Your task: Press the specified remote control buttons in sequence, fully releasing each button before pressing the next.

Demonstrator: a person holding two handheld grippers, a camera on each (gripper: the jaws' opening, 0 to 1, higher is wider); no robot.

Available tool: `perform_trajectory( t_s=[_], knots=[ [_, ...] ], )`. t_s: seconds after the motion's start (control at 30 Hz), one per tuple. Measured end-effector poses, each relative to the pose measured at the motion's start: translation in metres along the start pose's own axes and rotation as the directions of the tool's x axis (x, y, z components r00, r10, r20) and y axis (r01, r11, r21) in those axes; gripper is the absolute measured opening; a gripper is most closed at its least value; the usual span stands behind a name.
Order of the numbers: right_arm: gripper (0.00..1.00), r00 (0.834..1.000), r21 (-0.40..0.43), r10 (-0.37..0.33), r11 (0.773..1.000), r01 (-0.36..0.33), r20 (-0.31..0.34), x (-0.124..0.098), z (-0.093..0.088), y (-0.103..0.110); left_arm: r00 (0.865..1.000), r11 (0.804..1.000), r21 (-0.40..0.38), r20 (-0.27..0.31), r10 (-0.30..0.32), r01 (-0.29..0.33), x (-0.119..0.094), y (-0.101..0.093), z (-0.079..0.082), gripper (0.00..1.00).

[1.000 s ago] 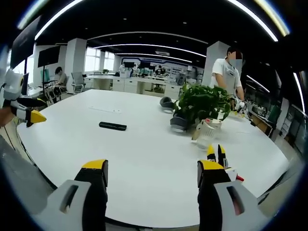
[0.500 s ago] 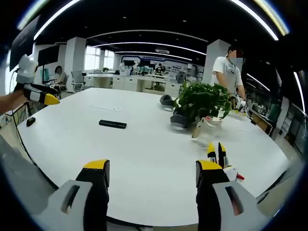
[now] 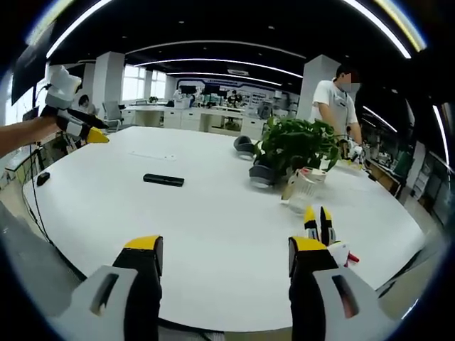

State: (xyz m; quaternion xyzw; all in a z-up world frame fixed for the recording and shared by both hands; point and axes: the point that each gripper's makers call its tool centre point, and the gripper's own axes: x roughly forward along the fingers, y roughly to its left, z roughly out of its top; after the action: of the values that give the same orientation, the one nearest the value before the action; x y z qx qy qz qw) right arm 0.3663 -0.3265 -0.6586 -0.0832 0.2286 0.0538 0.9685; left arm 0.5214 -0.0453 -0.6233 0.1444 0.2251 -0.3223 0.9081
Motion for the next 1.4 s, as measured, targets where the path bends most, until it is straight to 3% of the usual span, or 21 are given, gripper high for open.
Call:
perform_trajectory(
  t_s=[0.33,0.47,0.63,1.0,1.07,1.13,1.2,1.3,1.4],
  knots=[
    [0.74,1.0,-0.003,0.003,1.0,-0.003,-0.013,0.001,-0.002,0.001,0.995,0.994,0.1,-0.089,-0.043,0.052,0.039,0.014,-0.002,0.53],
    [0.74,1.0,-0.002,-0.004,1.0,0.004,-0.016,0.001,-0.002,-0.001,0.987,0.981,0.171,-0.151,-0.063,0.089,0.057,0.021,-0.006,0.49],
    [0.74,1.0,0.007,-0.013,1.0,0.013,-0.016,0.001,-0.003,-0.004,0.977,0.964,0.225,-0.187,-0.099,0.141,0.077,0.026,-0.001,0.48],
    [0.74,1.0,0.005,-0.006,1.0,0.006,-0.03,0.003,-0.004,-0.002,0.929,0.917,0.275,-0.311,-0.201,0.29,0.118,0.024,-0.007,0.45],
    [0.73,0.999,0.006,-0.005,1.0,0.005,-0.034,0.003,-0.005,-0.002,0.915,0.907,0.274,-0.34,-0.219,0.319,0.123,0.024,-0.011,0.45],
    [0.73,0.999,0.005,-0.005,1.0,0.005,-0.035,0.003,-0.005,-0.002,0.889,0.895,0.26,-0.384,-0.248,0.362,0.127,0.023,-0.017,0.43],
    [0.73,0.999,0.004,-0.005,1.0,0.005,-0.038,0.003,-0.006,-0.002,0.879,0.891,0.251,-0.4,-0.261,0.379,0.132,0.026,-0.019,0.41],
    [0.73,0.999,0.004,-0.004,1.0,0.004,-0.044,0.004,-0.007,-0.002,0.849,0.873,0.247,-0.445,-0.284,0.421,0.138,0.028,-0.026,0.4],
    [0.73,0.999,0.002,-0.003,1.0,0.003,-0.05,0.004,-0.008,-0.001,0.839,0.858,0.283,-0.477,-0.262,0.429,0.146,0.034,-0.032,0.4]
  ],
)
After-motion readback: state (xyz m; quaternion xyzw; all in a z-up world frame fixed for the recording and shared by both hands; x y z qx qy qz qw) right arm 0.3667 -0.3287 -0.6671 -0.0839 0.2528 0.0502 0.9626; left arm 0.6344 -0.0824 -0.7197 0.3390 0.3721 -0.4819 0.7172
